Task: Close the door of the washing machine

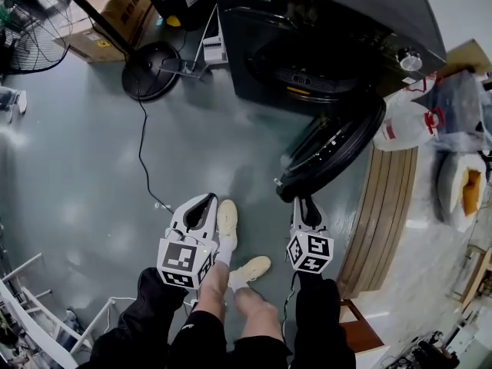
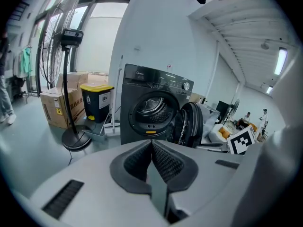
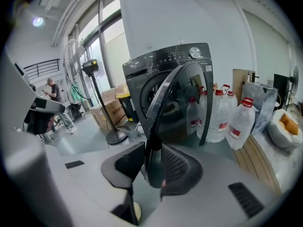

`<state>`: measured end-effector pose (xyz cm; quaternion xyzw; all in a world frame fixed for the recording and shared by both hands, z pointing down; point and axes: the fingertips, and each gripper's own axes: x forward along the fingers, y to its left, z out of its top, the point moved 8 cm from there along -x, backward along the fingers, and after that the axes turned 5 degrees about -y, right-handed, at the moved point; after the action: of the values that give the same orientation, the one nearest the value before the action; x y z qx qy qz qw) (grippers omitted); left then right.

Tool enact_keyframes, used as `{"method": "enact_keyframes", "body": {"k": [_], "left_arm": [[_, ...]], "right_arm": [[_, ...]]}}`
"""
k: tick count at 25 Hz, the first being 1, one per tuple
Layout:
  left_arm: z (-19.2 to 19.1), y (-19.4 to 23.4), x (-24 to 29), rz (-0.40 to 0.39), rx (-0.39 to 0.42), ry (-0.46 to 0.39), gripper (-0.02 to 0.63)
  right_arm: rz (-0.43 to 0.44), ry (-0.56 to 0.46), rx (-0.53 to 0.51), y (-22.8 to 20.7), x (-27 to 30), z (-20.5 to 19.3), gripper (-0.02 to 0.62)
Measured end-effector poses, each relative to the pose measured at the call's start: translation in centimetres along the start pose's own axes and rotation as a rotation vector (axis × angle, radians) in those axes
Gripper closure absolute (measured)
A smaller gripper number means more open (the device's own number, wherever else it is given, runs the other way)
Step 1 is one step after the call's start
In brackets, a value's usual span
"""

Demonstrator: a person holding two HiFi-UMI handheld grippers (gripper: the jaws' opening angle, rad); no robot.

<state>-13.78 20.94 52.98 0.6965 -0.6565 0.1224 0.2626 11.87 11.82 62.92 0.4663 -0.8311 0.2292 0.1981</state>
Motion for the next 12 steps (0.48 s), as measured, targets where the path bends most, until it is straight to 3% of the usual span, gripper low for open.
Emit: {"method": "enact_keyframes", "body": {"k": [12], "left_arm": [[0.4,2.5,3.1,-0.006,-0.001,0.031,0.581]], "right_arm": [[0.098,-0.011,0.017,2.9,3.7,1.9,0.487]]}}
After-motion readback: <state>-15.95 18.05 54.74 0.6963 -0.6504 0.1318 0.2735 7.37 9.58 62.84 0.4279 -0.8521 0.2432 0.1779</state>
